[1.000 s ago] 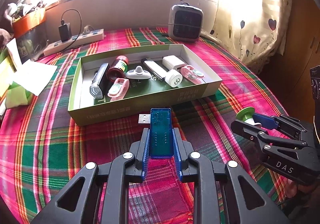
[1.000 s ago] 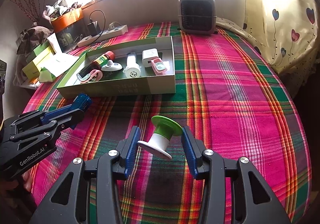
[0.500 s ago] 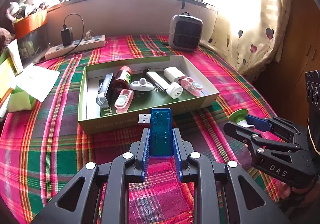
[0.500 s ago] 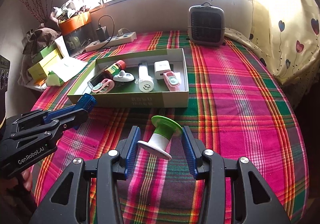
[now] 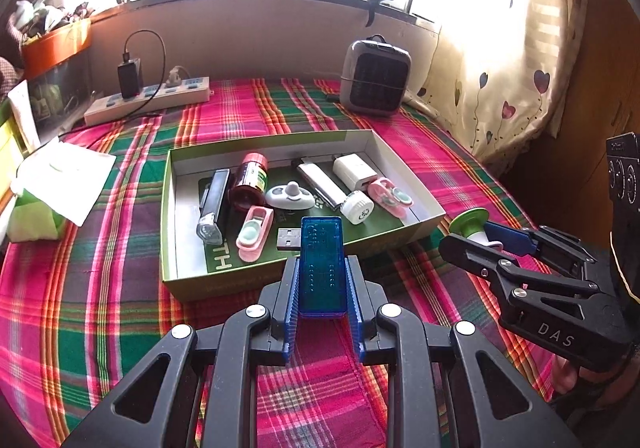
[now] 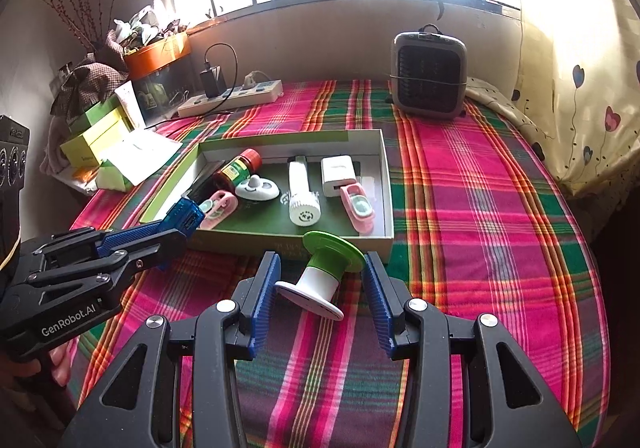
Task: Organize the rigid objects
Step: 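Carry the spool and blue case with both grippers over the green box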
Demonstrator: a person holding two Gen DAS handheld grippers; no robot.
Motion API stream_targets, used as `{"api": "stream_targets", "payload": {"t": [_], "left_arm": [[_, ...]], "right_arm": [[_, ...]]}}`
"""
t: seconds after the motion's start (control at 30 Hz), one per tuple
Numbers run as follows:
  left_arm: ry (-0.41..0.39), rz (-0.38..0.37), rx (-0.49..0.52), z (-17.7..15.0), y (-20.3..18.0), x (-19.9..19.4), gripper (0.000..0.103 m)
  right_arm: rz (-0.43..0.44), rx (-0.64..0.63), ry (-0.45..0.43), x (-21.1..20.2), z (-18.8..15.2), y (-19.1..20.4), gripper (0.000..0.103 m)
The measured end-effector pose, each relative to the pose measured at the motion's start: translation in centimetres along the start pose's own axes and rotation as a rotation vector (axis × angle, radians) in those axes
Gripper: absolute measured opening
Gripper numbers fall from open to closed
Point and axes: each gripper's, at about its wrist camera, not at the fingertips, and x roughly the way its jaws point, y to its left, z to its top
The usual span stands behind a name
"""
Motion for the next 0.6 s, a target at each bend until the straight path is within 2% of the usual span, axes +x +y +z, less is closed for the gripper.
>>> {"api": "stream_targets", "payload": {"t": [0.6], "left_arm": [[0.052, -0.035, -0.009, 2.1, 0.5, 3.9, 0.021]], "right_arm": [[0.001, 0.024, -0.004, 2.6, 2.7, -1.3, 0.044]]}}
